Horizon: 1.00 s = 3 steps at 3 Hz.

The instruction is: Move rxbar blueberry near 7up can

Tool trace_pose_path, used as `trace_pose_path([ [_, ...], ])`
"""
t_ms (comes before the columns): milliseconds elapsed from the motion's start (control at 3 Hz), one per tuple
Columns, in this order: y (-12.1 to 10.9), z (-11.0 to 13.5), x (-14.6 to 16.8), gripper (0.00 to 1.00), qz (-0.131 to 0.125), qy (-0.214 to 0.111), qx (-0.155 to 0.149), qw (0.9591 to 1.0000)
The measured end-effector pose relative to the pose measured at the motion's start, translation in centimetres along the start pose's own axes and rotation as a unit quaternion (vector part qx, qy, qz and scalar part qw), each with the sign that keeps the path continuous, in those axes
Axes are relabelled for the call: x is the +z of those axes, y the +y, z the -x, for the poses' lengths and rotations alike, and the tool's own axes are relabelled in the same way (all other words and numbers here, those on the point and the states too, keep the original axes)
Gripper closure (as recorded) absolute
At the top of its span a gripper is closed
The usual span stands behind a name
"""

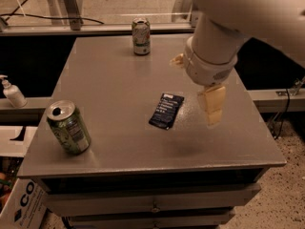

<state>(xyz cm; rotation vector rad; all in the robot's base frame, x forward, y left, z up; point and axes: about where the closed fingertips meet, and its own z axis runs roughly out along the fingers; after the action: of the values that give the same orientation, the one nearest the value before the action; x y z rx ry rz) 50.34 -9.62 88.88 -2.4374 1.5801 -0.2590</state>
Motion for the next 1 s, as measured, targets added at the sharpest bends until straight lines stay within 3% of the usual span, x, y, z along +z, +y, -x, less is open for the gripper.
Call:
trace_pose_path([
  [333, -2.2, -0.1, 4.2, 0.00, 0.037, 0.016, -0.076, 0.9963],
  [667, -4.3, -0.1, 6.3, 0.00, 0.053, 0.026, -0.119, 0.9912],
  [1000, -4.9, 0.4, 7.0, 0.00, 0.068, 0.026, -0.141, 0.9873],
])
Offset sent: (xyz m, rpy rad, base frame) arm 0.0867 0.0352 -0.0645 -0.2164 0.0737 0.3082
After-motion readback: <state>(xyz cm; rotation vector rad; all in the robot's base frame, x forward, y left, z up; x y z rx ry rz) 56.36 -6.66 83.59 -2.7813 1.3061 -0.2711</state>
